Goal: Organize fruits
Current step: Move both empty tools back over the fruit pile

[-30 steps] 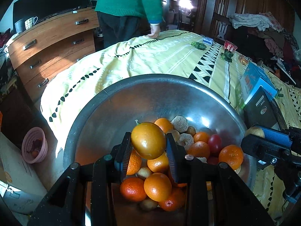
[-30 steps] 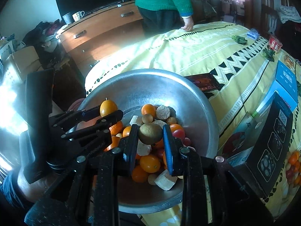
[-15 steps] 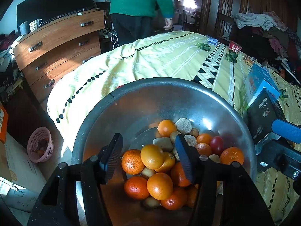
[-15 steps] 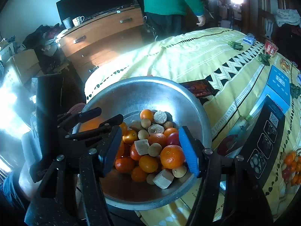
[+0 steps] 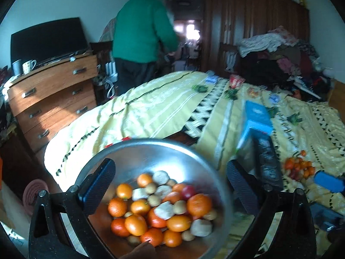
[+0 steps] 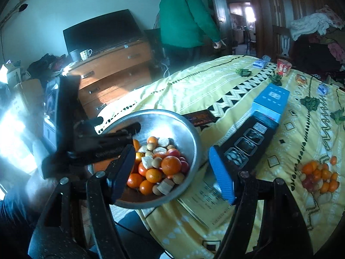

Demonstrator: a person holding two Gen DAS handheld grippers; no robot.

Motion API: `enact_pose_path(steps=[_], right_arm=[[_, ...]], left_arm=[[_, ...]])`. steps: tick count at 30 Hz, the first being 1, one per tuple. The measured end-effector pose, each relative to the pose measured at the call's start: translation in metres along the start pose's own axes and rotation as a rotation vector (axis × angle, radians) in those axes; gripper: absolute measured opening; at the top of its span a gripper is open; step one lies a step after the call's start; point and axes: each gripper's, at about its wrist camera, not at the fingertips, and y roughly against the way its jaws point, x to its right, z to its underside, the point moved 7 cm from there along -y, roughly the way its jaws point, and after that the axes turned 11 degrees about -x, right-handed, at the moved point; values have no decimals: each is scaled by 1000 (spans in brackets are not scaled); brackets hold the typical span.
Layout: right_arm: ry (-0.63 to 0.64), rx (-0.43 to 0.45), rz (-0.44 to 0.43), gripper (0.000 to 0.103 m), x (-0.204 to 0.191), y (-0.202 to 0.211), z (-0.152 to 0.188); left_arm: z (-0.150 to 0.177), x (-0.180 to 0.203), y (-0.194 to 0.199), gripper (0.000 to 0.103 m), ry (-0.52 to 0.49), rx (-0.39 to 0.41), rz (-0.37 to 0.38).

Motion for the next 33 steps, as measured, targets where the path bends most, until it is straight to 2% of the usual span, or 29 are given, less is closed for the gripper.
enact_pose_path(steps=[3,6,8,11,13,15,17,20,27,29,33], right_arm=[[-78,-9,74,72,43,16,36],[-208,-54,127,72,96,22,77],[-304,-78,162,72,135,28,108],[-417,-100,193,70,177,38,140],[-471,-108,208,67,198,44,157],[-518,-113,217,67,216,50,171],[-554,-119,219,67,233,51,183],[-593,-127,212,67,251,51,200],[-676,-139,189,67,293,42,226],[-696,-136,182,67,305,40,230],[-709,-130,171,67,318,35,234]], left_arm=[[-10,69,21,103,-80,45,179],[-6,146,33,103,-187,49,325],[5,194,30,103,-252,13,425],[29,251,2,103,-302,-99,519],[44,273,-24,102,-304,-165,537],[61,295,-62,93,-291,-271,565],[77,311,-97,58,-291,-355,578],[87,339,-147,48,-313,-415,544],[106,386,-224,47,-386,-524,492],[109,389,-239,43,-381,-545,467],[110,392,-252,42,-370,-546,454]])
